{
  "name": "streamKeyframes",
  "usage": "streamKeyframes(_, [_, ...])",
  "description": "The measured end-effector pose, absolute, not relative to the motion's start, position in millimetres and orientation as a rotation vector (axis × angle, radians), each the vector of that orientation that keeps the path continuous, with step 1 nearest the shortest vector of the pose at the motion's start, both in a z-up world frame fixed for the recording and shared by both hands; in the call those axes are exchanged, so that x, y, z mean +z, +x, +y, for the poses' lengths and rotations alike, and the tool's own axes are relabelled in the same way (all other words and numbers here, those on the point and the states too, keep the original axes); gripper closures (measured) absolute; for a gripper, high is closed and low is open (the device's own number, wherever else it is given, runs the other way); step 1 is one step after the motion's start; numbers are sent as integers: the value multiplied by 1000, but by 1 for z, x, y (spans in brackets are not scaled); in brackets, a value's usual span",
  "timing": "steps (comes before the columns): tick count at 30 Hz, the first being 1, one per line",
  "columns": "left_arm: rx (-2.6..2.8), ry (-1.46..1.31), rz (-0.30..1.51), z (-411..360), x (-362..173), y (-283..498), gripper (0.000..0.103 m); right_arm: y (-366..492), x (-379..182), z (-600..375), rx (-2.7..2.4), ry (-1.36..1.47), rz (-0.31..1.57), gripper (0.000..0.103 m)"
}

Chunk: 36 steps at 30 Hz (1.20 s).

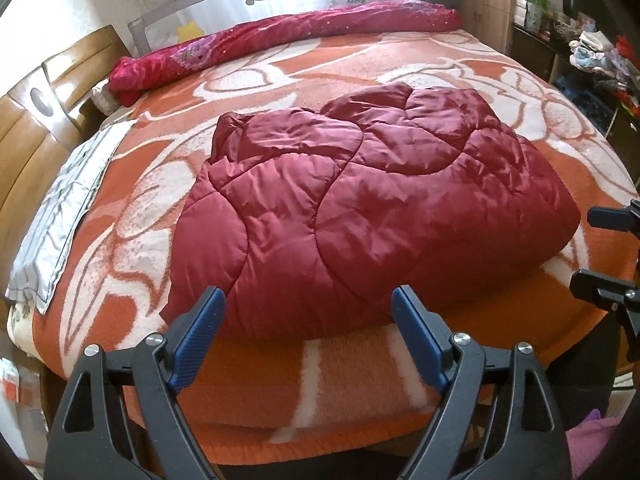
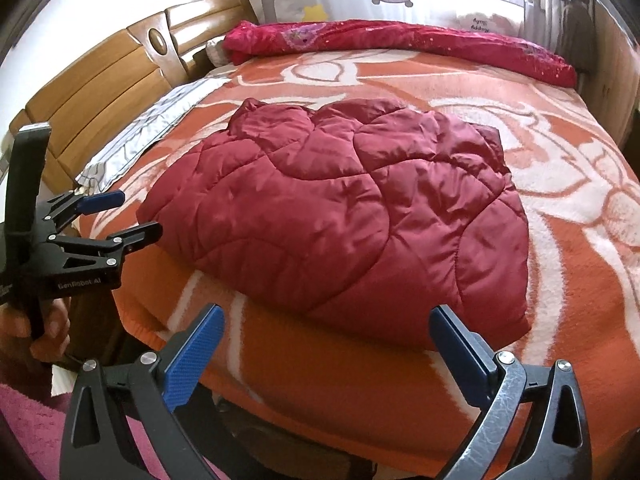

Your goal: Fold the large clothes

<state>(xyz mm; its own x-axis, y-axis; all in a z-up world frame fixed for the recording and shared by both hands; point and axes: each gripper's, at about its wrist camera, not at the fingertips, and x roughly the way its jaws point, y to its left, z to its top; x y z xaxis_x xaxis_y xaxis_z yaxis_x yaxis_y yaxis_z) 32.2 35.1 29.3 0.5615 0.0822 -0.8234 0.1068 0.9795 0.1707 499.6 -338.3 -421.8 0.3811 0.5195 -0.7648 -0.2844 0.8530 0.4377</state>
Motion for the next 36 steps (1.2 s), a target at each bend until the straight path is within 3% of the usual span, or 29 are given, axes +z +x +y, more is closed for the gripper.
streamKeyframes(36, [-23,173,974,27,31,59,17,537,-422,-331,518,219,1052,0])
